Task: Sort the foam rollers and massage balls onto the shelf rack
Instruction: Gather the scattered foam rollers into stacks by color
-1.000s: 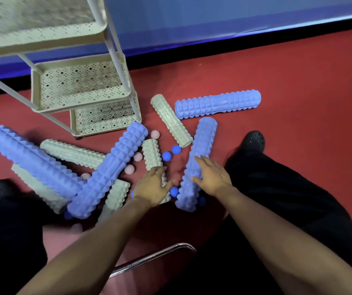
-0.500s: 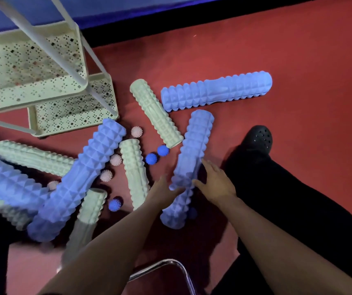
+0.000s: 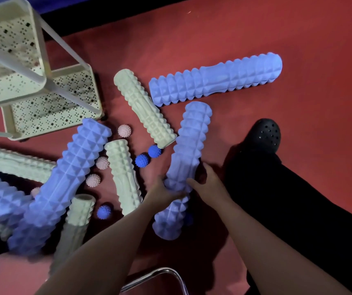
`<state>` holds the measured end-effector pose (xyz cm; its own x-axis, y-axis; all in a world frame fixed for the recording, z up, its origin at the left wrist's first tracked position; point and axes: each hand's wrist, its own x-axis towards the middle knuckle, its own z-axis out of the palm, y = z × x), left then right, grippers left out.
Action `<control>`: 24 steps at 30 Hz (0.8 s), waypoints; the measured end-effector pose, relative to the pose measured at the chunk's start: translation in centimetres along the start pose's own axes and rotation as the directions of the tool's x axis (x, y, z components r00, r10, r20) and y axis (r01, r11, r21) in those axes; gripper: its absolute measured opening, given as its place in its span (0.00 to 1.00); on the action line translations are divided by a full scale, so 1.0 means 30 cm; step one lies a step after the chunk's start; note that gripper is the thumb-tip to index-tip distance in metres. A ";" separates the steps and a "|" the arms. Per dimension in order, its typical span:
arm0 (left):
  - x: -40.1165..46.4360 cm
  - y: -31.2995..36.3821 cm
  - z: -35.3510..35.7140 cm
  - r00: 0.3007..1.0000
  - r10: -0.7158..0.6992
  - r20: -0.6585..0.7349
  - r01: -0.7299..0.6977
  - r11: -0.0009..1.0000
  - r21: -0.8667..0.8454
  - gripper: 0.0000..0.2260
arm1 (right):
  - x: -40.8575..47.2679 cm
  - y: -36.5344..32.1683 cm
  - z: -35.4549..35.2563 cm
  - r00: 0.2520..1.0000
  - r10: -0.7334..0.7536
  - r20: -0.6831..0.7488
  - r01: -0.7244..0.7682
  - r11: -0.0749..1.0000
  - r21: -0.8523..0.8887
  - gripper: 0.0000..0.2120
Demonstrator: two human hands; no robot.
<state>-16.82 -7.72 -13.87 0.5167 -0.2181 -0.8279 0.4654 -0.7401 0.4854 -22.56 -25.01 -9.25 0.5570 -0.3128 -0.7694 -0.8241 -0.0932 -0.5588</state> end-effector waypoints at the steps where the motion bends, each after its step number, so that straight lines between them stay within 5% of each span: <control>1: -0.009 0.011 -0.010 1.000 0.028 0.007 -0.028 0.999 -0.017 0.31 | 0.005 -0.001 0.004 0.999 0.037 0.003 -0.037 0.996 0.075 0.35; 4: -0.012 0.041 -0.047 0.986 0.132 0.098 -0.130 0.991 -0.030 0.15 | 0.014 -0.022 0.000 0.991 0.137 0.008 -0.133 0.946 0.295 0.25; 8: -0.020 0.115 -0.092 0.938 0.267 0.221 -0.281 0.959 0.032 0.28 | 0.026 -0.060 -0.015 0.973 0.206 0.105 -0.231 0.836 0.498 0.25; 12: 0.035 0.211 -0.118 0.925 0.295 0.240 -0.321 0.944 0.076 0.35 | 0.043 -0.111 -0.067 0.982 0.191 -0.003 -0.147 0.766 0.626 0.24; 14: 0.078 0.271 -0.123 0.947 0.283 0.150 -0.284 0.959 -0.015 0.28 | 0.072 -0.137 -0.125 0.979 0.199 -0.052 -0.119 0.754 0.646 0.30; 16: 0.138 0.323 -0.144 0.933 0.357 -0.043 -0.353 0.933 0.068 0.17 | 0.110 -0.174 -0.199 0.967 0.240 -0.081 -0.135 0.759 0.637 0.26; 18: 0.201 0.368 -0.175 0.870 0.477 -0.123 -0.442 0.866 0.234 0.14 | 0.160 -0.215 -0.274 0.960 0.265 -0.090 -0.149 0.756 0.638 0.21; 20: 0.267 0.409 -0.199 0.854 0.518 -0.056 -0.442 0.777 0.449 0.14 | 0.218 -0.250 -0.337 0.958 0.267 -0.107 -0.138 0.754 0.642 0.24; 24: 0.316 0.429 -0.219 0.884 0.426 0.193 -0.370 0.383 0.847 0.19 | 0.303 -0.267 -0.403 0.961 0.265 -0.075 -0.140 0.706 0.694 0.28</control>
<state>-1.21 -15.15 -13.62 0.5164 -0.6311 -0.5788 -0.6211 -0.7413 0.2543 -12.14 -38.53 -8.02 0.3096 -0.3962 -0.8644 -0.5888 0.6339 -0.5014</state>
